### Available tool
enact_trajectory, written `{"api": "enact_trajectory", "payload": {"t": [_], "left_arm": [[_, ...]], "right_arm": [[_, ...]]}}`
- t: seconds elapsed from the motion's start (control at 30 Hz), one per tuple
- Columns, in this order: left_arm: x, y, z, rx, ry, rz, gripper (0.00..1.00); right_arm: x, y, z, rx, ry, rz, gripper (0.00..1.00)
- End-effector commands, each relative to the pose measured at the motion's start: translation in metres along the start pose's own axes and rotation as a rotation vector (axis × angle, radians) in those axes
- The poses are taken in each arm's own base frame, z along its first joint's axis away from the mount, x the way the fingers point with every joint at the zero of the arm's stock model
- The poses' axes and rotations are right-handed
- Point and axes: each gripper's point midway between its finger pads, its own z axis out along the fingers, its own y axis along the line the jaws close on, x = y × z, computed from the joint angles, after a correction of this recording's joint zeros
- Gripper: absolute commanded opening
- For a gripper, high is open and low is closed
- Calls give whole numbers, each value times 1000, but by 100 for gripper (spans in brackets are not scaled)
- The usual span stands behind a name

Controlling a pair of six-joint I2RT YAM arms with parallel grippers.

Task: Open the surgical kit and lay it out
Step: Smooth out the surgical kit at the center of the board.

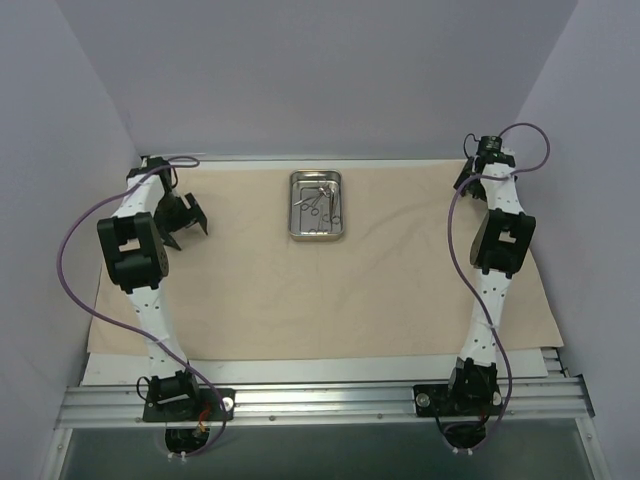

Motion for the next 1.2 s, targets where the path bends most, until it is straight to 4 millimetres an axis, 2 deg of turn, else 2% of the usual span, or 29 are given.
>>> {"api": "enact_trajectory", "payload": {"t": [0.0,0.03,0.07,0.1,0.13,0.17,0.2,0.3,0.33,0.4,0.43,0.47,0.5,0.53,0.6,0.67,0.8,0.87,0.97,1.17], "left_arm": [[-19,4,-31,-15,-71,-9,94],[-22,2,-45,-9,-100,-13,94],[-23,1,-54,-13,-117,-21,95],[-21,5,-59,-35,-131,-25,96],[-22,4,-76,-22,-173,-26,97],[-19,3,-80,-9,-183,-22,97],[-16,5,-82,-9,-185,-25,97],[4,15,-76,-34,-138,-36,97],[14,21,-67,-56,-104,-40,97],[25,30,-58,-79,-65,-59,97],[29,33,-55,-84,-55,-63,97],[40,38,-48,-96,-27,-65,97],[40,39,-44,-91,-33,-68,97],[43,40,-42,-77,-25,-74,97],[49,42,-31,-69,1,-60,97],[54,37,-21,-45,48,-47,97],[53,28,-7,-2,81,-31,97],[55,24,3,18,119,-29,96],[54,18,17,42,158,-21,96],[39,5,18,100,150,11,96]], "right_arm": [[13,-9,-8,53,52,-48,96],[10,-1,-17,37,44,-46,97],[0,5,-34,17,16,-34,97],[4,18,-44,2,12,-47,97],[4,21,-52,6,2,-43,97],[-4,24,-70,-3,-24,-28,98],[6,31,-73,-17,-7,-28,98],[15,45,-89,-90,20,-9,98],[33,49,-87,-96,61,-15,98],[44,60,-99,-139,79,-22,98],[69,66,-98,-141,124,-52,98],[72,70,-108,-165,120,-59,98],[78,78,-110,-191,125,-68,98],[99,80,-110,-187,156,-98,98],[109,80,-112,-197,167,-104,98],[133,85,-111,-186,199,-152,98],[149,78,-98,-154,218,-177,98],[153,75,-91,-127,228,-191,98],[148,79,-88,-129,222,-196,98],[134,97,-102,-169,185,-211,99]]}}
